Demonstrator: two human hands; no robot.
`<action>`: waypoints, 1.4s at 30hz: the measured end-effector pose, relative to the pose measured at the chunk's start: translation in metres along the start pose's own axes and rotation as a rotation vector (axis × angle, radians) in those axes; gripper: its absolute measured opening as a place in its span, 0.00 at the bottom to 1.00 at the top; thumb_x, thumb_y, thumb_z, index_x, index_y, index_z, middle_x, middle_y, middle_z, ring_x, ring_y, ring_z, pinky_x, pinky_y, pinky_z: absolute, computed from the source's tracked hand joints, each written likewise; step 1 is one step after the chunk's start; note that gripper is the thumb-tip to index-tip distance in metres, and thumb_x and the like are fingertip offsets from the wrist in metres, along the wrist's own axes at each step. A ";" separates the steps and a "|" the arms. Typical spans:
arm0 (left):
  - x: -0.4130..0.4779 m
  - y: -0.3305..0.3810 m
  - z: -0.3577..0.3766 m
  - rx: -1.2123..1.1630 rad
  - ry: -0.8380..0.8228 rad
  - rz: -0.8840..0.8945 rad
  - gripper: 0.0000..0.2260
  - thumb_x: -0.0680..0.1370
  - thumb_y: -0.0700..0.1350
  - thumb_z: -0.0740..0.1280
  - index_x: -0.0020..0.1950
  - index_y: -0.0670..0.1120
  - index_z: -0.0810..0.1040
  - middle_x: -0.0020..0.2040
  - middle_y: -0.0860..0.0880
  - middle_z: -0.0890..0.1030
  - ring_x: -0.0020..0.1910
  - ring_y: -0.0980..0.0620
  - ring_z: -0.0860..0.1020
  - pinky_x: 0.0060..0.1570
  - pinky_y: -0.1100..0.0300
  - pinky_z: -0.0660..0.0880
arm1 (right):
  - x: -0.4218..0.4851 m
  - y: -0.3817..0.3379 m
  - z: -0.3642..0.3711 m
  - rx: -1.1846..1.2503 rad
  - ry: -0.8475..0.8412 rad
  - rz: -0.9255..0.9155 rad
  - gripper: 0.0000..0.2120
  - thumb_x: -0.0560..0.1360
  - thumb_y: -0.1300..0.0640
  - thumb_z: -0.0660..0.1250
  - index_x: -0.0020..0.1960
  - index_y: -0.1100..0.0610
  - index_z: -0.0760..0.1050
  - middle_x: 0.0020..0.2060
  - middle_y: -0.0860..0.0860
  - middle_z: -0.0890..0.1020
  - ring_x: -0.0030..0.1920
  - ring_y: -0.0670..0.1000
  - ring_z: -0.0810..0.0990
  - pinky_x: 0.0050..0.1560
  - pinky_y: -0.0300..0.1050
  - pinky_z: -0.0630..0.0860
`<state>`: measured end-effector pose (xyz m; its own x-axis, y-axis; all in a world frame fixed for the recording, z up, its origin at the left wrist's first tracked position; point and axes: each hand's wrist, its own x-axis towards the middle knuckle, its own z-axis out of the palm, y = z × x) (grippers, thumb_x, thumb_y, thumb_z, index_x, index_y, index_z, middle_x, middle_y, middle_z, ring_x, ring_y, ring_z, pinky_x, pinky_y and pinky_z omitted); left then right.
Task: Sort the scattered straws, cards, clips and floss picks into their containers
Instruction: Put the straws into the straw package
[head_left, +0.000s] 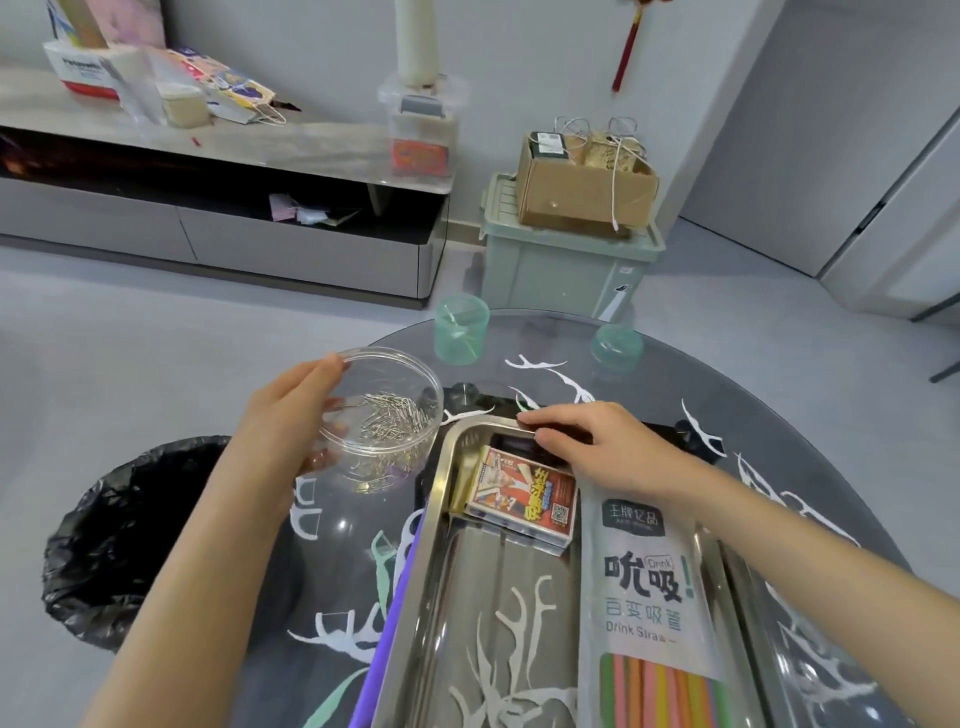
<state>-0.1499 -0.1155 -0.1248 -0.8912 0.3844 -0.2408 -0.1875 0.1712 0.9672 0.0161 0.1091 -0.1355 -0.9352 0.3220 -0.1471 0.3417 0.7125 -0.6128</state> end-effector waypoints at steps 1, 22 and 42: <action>0.003 0.000 0.003 -0.001 -0.008 -0.006 0.07 0.79 0.55 0.62 0.49 0.57 0.79 0.49 0.48 0.80 0.37 0.52 0.76 0.30 0.61 0.70 | 0.002 0.003 -0.007 0.013 0.049 -0.008 0.13 0.79 0.53 0.61 0.63 0.46 0.77 0.56 0.40 0.80 0.55 0.37 0.77 0.54 0.30 0.71; 0.048 -0.024 0.011 0.008 -0.047 -0.085 0.10 0.78 0.57 0.63 0.51 0.57 0.82 0.52 0.48 0.82 0.43 0.47 0.80 0.41 0.54 0.74 | 0.050 0.057 -0.052 -0.240 0.104 0.130 0.10 0.70 0.65 0.69 0.49 0.55 0.81 0.41 0.47 0.82 0.41 0.46 0.81 0.43 0.31 0.75; 0.048 -0.021 0.012 0.023 -0.053 -0.095 0.10 0.78 0.56 0.62 0.51 0.56 0.81 0.53 0.46 0.81 0.39 0.49 0.78 0.34 0.58 0.72 | 0.057 0.034 -0.040 -0.533 -0.122 -0.036 0.10 0.71 0.52 0.73 0.50 0.52 0.78 0.44 0.47 0.74 0.45 0.47 0.74 0.49 0.43 0.74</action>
<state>-0.1838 -0.0898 -0.1577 -0.8467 0.4130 -0.3354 -0.2596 0.2297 0.9380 -0.0223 0.1767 -0.1340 -0.9402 0.2396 -0.2421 0.2794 0.9490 -0.1457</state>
